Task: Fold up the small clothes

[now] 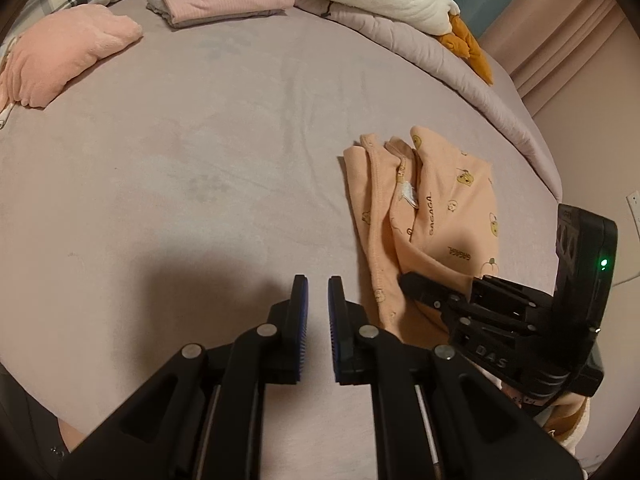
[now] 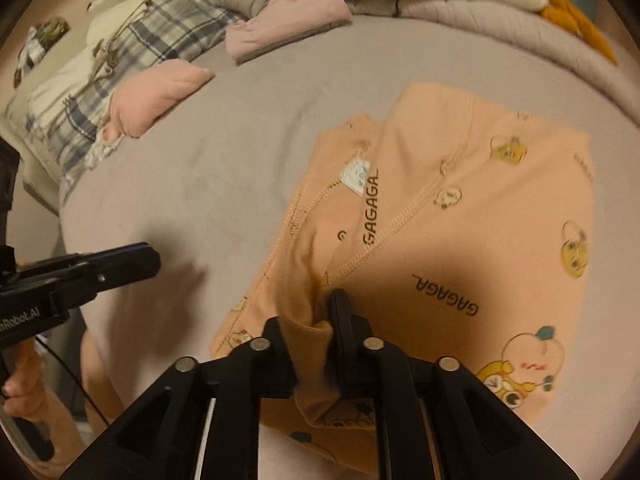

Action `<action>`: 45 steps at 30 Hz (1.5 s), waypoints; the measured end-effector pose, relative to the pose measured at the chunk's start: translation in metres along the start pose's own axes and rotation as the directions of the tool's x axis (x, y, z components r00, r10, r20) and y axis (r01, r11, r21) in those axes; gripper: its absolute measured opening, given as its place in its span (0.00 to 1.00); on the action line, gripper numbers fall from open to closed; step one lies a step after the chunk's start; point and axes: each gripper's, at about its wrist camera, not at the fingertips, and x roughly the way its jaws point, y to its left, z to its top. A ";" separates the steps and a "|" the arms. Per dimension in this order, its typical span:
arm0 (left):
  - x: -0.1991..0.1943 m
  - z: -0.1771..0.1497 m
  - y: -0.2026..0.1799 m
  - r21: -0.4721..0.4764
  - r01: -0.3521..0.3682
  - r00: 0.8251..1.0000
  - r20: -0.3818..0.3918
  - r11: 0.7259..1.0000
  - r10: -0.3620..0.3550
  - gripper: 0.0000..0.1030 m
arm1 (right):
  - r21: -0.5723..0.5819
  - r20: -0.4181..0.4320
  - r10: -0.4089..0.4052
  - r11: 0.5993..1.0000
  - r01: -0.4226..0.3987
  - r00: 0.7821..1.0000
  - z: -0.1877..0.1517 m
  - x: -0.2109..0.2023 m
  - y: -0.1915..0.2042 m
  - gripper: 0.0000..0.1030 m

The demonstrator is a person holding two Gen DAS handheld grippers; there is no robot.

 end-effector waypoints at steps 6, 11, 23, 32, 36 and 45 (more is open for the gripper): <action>-0.001 0.006 -0.014 0.031 0.055 0.999 0.002 0.998 -0.055 0.30 | 0.013 0.046 0.042 0.999 -0.042 0.998 -0.008 -0.039 -0.010 0.59; 0.007 0.011 -0.033 0.048 0.132 0.991 -0.019 0.990 -0.131 0.45 | 0.066 0.124 0.009 0.998 -0.018 0.992 -0.014 -0.073 -0.032 0.59; 0.081 0.034 -0.070 0.017 0.211 0.963 -0.177 0.977 -0.205 0.46 | 0.269 0.173 -0.110 0.961 0.060 0.979 -0.036 -0.080 -0.085 0.59; 0.078 0.030 -0.080 0.094 0.129 0.986 -0.116 0.987 -0.117 0.09 | 0.322 0.161 -0.143 0.943 0.085 0.976 -0.048 -0.083 -0.105 0.59; 0.052 0.030 -0.082 0.116 0.131 0.991 -0.049 0.985 -0.126 0.07 | 0.322 0.168 -0.142 0.943 0.082 0.975 -0.047 -0.086 -0.104 0.59; 0.024 0.025 -0.066 0.143 0.097 0.995 0.013 0.985 -0.100 0.08 | 0.305 0.175 -0.121 0.950 0.063 0.977 -0.043 -0.082 -0.103 0.59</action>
